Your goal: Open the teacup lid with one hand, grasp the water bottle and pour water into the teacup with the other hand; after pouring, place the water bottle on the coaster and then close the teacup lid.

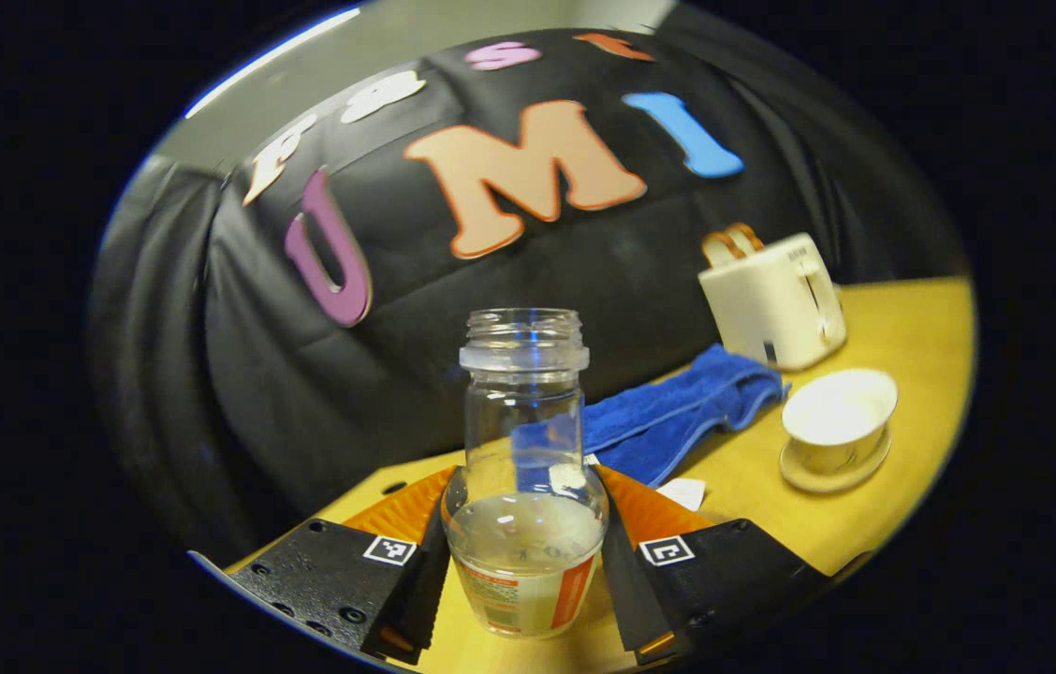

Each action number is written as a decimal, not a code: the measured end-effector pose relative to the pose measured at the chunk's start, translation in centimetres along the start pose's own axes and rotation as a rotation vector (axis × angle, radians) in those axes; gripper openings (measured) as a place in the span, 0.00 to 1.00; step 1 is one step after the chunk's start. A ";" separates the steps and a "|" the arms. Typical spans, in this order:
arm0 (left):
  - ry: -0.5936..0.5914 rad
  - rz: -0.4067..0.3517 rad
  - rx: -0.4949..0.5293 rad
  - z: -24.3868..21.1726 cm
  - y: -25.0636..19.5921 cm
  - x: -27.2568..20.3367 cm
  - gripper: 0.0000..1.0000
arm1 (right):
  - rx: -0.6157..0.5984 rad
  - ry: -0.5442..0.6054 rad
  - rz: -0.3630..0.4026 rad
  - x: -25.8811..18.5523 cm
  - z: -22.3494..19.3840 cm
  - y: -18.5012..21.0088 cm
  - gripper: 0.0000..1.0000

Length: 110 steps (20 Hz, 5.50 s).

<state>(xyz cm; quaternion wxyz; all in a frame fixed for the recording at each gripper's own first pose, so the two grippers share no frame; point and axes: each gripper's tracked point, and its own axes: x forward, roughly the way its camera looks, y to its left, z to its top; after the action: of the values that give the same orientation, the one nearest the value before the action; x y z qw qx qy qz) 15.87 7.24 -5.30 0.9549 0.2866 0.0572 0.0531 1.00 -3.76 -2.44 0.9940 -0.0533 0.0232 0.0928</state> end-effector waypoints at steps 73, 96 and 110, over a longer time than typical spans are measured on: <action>-0.158 -0.163 -0.455 5.3 -5.1 5.7 0.70 | -0.002 -0.004 -0.033 1.1 0.1 -1.7 0.26; -0.139 -0.212 -0.611 4.5 -6.4 5.3 0.73 | 0.002 0.006 0.102 11.2 -0.3 4.5 0.26; -0.123 -0.191 -0.615 3.0 -4.7 0.4 0.95 | 0.007 0.000 0.213 11.4 -0.1 7.6 0.27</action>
<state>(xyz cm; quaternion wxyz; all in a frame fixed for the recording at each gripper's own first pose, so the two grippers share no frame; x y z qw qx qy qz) 16.98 1.74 -5.47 0.9990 -0.0191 0.0074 -0.0395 10.74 5.70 -3.91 0.9786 -0.0470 0.0293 0.1980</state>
